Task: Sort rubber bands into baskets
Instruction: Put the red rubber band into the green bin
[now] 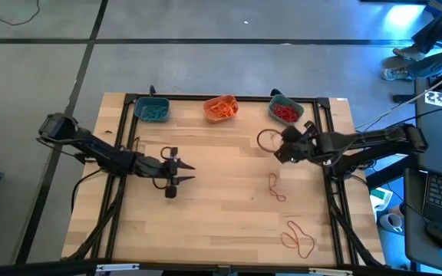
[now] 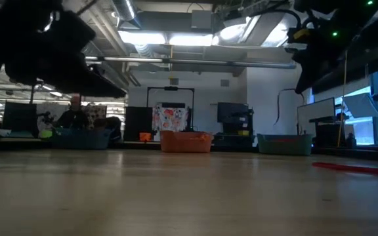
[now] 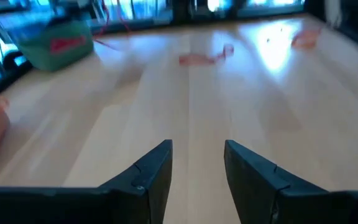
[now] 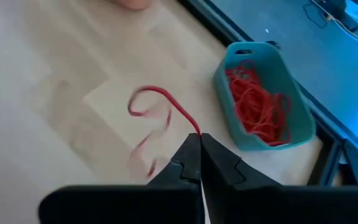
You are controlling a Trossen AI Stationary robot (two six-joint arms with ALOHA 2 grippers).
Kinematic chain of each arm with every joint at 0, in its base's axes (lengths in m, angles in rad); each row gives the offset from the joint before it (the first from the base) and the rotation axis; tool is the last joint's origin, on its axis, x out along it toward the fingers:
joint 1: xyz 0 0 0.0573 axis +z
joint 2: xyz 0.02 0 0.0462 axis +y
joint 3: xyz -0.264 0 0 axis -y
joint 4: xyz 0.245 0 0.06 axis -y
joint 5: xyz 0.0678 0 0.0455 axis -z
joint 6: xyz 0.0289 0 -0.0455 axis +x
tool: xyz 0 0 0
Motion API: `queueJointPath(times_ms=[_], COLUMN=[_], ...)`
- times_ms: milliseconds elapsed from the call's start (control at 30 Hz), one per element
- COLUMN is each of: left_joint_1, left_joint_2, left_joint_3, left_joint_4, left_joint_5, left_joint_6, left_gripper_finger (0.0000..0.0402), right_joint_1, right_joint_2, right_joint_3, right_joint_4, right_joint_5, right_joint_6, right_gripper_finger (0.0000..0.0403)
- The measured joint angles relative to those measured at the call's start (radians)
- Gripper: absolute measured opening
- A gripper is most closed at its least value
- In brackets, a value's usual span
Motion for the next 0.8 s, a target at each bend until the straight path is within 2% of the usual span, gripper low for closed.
queueJointPath(times_ms=[133,300,467,800], left_joint_1=[0.0,0.0,0.0,0.0], left_joint_2=[-0.074,-0.141,-0.144,-0.144], left_joint_3=[-0.072,-0.097,-0.098,-0.098], left_joint_4=[0.117,0.12,0.115,0.127], left_joint_5=[0.0,0.026,0.042,0.043], left_joint_6=[0.004,0.008,0.004,0.008], left_gripper_finger=[0.0143,0.0143,0.0143,0.0143], right_joint_1=[-0.078,-0.147,-0.215,-0.336], right_joint_2=[-0.036,-0.073,-0.098,-0.108], right_joint_3=[0.0,0.0,0.0,0.002], right_joint_4=[0.031,0.049,0.061,0.262], right_joint_5=[0.0,0.001,0.07,0.068], right_joint_6=[-0.06,-0.135,-0.183,-0.394], right_gripper_finger=[0.0005,0.0005,0.0005,0.0005])
